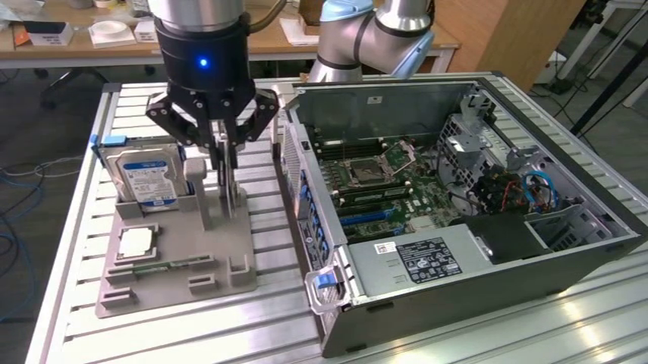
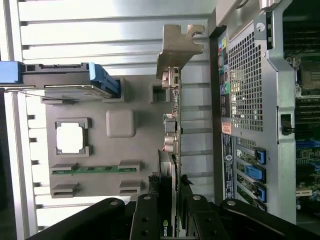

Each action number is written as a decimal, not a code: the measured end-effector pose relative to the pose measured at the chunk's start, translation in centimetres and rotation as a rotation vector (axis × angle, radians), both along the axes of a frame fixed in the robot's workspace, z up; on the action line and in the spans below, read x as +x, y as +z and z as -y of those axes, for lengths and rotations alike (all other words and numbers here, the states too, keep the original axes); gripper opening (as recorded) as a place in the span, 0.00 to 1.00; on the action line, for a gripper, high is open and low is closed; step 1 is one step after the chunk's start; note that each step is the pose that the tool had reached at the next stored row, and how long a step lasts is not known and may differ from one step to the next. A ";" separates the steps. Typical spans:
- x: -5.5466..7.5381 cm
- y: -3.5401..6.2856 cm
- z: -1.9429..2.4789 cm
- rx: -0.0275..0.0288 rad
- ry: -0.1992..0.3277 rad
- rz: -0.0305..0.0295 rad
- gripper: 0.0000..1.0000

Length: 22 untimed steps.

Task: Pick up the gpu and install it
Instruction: 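Pick up the gpu and move the gpu toward the slot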

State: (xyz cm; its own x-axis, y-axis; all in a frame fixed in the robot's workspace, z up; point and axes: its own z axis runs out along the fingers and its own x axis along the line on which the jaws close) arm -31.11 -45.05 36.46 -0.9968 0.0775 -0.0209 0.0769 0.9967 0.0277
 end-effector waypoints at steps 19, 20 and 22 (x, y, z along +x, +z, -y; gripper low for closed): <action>3.0 1.94 -0.03 0.0010 0.010 -0.0072 0.26; 3.0 2.38 -0.05 0.0010 0.010 -0.0073 0.26; 3.7 2.82 -0.06 0.0014 0.010 -0.0072 0.26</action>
